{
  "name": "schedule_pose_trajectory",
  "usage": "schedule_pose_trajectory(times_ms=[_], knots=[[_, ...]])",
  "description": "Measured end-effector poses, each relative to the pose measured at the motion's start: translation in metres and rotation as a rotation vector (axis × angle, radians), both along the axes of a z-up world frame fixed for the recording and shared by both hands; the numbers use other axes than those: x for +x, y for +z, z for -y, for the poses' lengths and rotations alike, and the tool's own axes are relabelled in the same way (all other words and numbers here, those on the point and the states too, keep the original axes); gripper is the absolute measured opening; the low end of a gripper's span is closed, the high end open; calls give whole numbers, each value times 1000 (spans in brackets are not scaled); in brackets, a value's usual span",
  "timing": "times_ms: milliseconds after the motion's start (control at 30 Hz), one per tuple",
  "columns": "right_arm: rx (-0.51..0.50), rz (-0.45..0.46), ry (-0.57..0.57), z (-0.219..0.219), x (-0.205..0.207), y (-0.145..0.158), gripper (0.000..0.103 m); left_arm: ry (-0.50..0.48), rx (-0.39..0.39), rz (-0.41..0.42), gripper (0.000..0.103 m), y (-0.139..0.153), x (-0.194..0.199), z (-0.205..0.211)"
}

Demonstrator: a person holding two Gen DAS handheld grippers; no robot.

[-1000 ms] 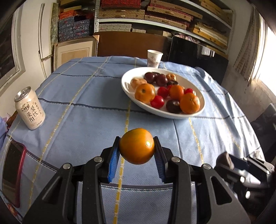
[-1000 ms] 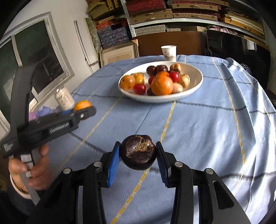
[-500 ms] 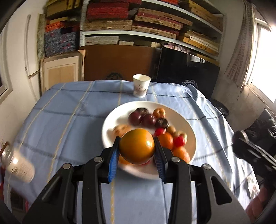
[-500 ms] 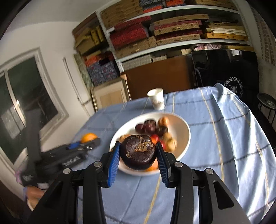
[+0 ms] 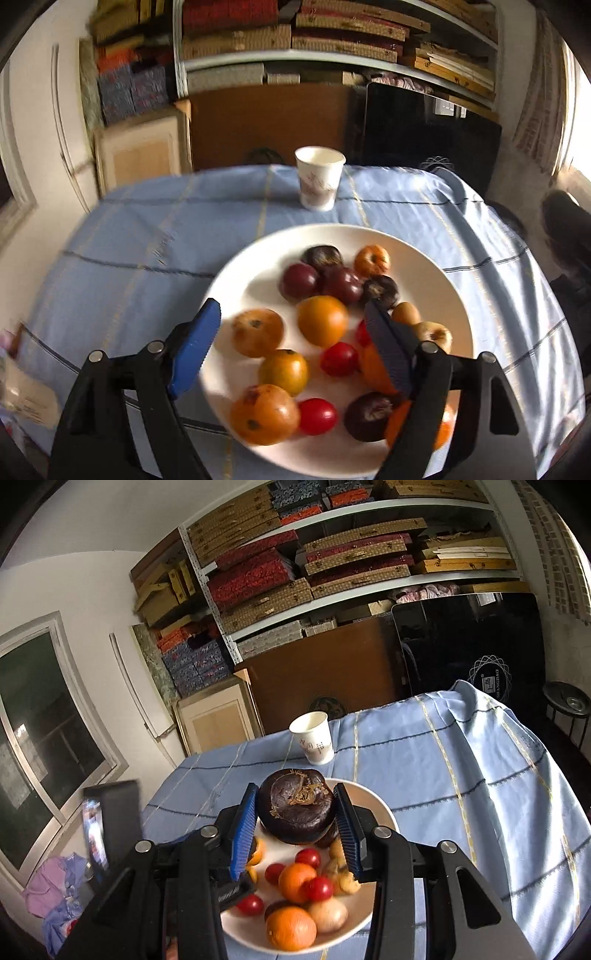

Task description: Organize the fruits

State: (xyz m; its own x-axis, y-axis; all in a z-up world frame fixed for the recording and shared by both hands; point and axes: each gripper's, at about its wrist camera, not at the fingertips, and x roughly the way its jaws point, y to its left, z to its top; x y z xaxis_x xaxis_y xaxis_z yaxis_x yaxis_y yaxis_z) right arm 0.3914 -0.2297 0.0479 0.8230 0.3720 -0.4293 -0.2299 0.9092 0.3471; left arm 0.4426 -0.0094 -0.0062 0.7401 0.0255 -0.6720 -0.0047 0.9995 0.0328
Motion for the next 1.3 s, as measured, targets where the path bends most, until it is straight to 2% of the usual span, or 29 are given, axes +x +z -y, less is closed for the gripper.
schedule_pose_trajectory(times_ms=[67,167,300,400,667,833,1067,1300], knots=[[-7,-19,3,-1,4,-5,41,3,4,15,78,7,-6,-3],[-31,-58,8,-4,10,-13,41,17,-10,19,85,16,-12,-10],[-71,-100,21,-13,16,-26,41,49,18,44,86,26,-21,-19],[-96,-129,29,-21,21,-38,41,70,-2,50,89,32,-23,-30],[-158,-186,43,-39,38,-66,42,115,-45,14,89,30,-19,-48],[-167,-177,46,-41,38,-66,44,99,-33,22,89,31,-22,-42],[-162,-156,50,-31,24,-48,69,86,-33,36,89,37,-26,-39],[-249,-124,96,-36,-4,-20,89,76,-21,72,93,54,-42,-38]])
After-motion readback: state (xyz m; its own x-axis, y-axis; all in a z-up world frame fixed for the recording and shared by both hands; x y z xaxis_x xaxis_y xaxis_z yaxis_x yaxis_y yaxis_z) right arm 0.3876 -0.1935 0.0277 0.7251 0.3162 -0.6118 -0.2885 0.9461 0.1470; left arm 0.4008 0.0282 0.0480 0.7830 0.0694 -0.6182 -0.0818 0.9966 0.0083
